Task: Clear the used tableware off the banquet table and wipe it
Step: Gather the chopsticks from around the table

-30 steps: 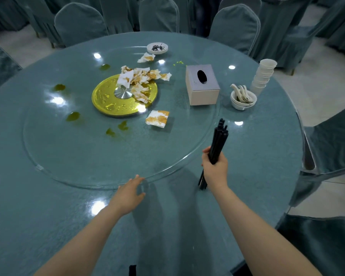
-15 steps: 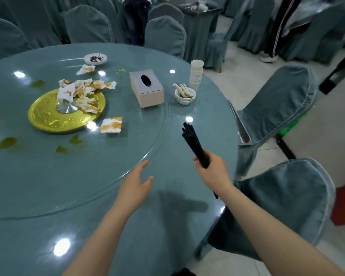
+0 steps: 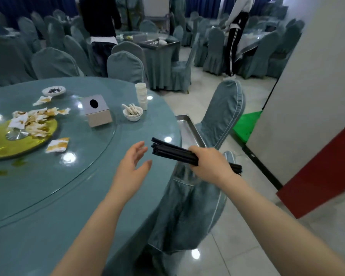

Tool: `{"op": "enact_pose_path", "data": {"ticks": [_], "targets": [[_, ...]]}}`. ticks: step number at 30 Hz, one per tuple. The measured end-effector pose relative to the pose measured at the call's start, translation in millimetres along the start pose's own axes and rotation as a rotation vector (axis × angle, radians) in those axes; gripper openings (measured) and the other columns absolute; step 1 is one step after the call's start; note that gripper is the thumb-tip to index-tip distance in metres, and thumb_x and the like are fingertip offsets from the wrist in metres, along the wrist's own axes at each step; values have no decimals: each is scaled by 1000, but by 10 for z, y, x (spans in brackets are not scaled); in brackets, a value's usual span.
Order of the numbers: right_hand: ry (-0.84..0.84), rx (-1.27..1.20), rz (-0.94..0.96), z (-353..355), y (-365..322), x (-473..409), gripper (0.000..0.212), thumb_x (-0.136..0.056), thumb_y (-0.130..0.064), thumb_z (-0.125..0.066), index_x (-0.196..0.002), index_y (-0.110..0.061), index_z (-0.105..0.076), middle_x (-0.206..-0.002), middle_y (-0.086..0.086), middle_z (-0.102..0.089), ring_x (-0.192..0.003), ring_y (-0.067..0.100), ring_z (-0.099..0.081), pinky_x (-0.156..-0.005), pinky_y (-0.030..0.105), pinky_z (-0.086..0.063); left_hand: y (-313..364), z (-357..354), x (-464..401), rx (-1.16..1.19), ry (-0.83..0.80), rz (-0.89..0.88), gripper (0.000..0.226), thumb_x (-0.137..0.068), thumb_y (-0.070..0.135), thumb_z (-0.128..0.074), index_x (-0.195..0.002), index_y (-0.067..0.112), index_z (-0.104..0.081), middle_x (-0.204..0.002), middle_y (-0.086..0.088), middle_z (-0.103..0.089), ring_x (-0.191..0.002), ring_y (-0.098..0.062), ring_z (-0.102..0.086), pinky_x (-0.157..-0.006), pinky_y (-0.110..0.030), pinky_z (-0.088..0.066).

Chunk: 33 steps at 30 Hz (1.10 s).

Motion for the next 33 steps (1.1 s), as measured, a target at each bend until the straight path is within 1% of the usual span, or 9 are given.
{"op": "enact_pose_path", "data": {"ticks": [7,10,12,16,19,23,26,29,33], "targets": [[85,107,-59,874,1470,783,11,-79,-21,-55,-87,-27,-53,-76,-1,-62,-71,28,-54,-53,31,-32,633,-1595,185,142,-71,-8,47,-92,3,-56,-130,29,-42,-131,2,-55,-113,4,-52,-105,-24,-37],[59,131,-107,1057,1988,1027,9,-80,-21,-52,-88,-24,-54,-70,-3,-55,-66,26,-48,-50,30,-27,816,-2195,139,145,-145,-16,54,-91,0,-57,-134,28,-40,-134,1,-53,-123,-8,-51,-103,-25,-38],[26,178,-112,1120,2297,1094,10,-80,-22,-50,-89,-24,-54,-73,-2,-57,-71,29,-54,-52,31,-31,919,-2539,71,134,-205,-55,62,-87,-2,-60,-131,38,-41,-136,4,-51,-127,-9,-48,-105,-28,-39],[-5,274,-110,1184,2847,1022,9,-81,-22,-49,-88,-26,-51,-80,1,-62,-76,31,-59,-54,32,-35,1045,-3151,-156,-60,-418,-150,65,-78,16,-59,-121,61,-39,-136,23,-47,-129,4,-41,-106,-23,-33],[-44,305,-105,1140,3150,807,9,-82,-22,-46,-90,-25,-49,-83,1,-63,-79,30,-60,-55,32,-36,1015,-3511,-449,-142,-522,-113,56,-71,28,-58,-116,59,-47,-120,21,-56,-110,6,-54,-89,-11,-41],[-86,396,-65,1140,3535,304,8,-84,-23,-45,-91,-25,-46,-88,1,-63,-82,31,-61,-57,31,-31,937,-3933,-1018,-348,-538,-128,50,-75,33,-65,-124,42,-54,-108,22,-58,-92,5,-58,-81,-15,-47],[-116,460,-18,1196,3792,-80,7,-84,-23,-45,-85,-26,-40,-88,0,-62,-82,30,-62,-56,32,-31,948,-4245,-1485,-578,-577,-169,37,-76,32,-67,-111,38,-58,-87,19,-61,-75,0,-57,-63,-17,-44],[-114,478,26,1250,3982,-460,7,-84,-23,-45,-84,-26,-39,-87,0,-62,-80,30,-62,-56,32,-31,1012,-4507,-1855,-805,-551,-242,23,-77,36,-63,-98,31,-57,-85,9,-62,-79,-15,-58,-67,-30,-48],[-104,439,110,1235,4040,-1056,4,-83,-24,-46,-85,-25,-44,-88,-2,-63,-83,28,-61,-59,32,-31,991,-4496,-2337,-900,-402,-197,15,-82,38,-57,-81,28,-45,-73,7,-52,-73,-21,-54,-57,-30,-37]]}}
Point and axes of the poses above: each hand's wrist, its own x-axis away from the middle knuckle, its own z-axis out of the back of the hand, y = z × x, the point moved 5 cm from there along -x, towards the middle knuckle
